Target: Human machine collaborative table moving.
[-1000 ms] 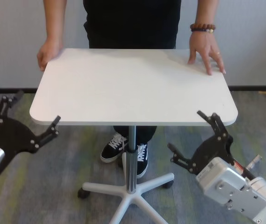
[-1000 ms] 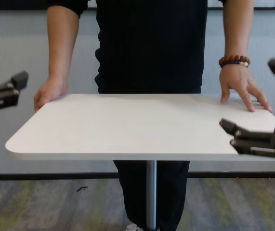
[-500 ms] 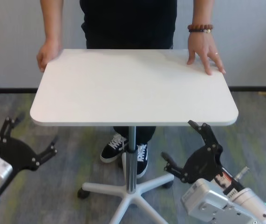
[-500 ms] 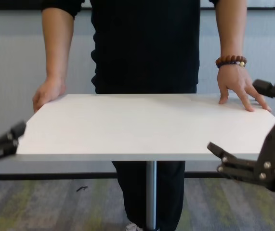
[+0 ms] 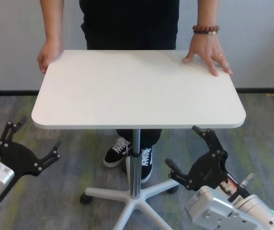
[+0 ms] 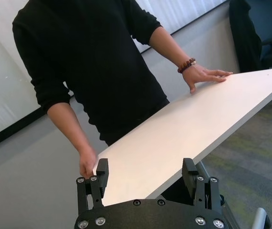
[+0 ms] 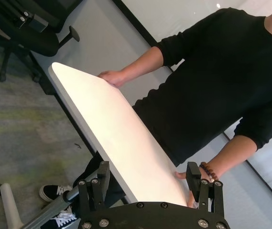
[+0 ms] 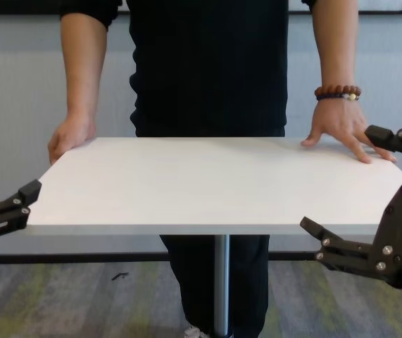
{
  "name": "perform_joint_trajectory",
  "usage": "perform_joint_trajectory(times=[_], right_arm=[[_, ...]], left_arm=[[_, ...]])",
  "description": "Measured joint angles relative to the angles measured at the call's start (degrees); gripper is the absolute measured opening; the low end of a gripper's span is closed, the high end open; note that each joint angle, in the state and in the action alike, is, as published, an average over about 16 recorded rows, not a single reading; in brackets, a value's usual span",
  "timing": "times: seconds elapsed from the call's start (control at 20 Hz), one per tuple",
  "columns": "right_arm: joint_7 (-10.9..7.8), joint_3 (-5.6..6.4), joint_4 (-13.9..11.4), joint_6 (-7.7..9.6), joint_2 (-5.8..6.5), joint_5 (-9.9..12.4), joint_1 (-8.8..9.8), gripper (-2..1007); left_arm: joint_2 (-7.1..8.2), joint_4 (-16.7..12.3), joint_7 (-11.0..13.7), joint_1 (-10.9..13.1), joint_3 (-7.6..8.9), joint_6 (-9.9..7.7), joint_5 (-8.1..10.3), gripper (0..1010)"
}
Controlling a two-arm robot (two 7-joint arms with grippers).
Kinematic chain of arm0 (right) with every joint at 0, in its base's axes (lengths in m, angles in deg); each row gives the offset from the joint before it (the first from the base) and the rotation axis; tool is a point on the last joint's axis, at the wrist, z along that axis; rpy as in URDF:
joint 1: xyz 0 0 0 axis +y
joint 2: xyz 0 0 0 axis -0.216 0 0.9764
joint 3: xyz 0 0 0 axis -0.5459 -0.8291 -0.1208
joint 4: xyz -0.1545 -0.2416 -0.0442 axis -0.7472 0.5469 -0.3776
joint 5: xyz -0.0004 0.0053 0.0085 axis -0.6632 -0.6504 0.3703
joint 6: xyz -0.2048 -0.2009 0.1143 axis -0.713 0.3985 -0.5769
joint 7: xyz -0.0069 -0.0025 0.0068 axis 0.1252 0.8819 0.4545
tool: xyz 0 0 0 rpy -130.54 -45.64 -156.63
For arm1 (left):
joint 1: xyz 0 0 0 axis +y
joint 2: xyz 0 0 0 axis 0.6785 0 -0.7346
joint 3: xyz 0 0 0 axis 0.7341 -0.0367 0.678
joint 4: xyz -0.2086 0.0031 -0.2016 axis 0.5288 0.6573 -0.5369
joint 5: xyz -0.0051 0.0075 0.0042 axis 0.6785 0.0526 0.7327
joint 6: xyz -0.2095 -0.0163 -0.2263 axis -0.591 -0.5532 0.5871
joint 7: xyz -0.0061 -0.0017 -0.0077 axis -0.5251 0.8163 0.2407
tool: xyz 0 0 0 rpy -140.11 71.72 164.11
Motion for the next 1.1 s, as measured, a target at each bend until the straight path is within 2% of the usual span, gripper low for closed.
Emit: perform_joint_trajectory(times=[1.1], right_arm=[[-0.6,0.17,-0.42,0.17,0.13,0.94,-0.01,1005]], left_arm=[[0.3,-0.69,0.19,-0.1,-0.06,-0.28,0.27,1000]])
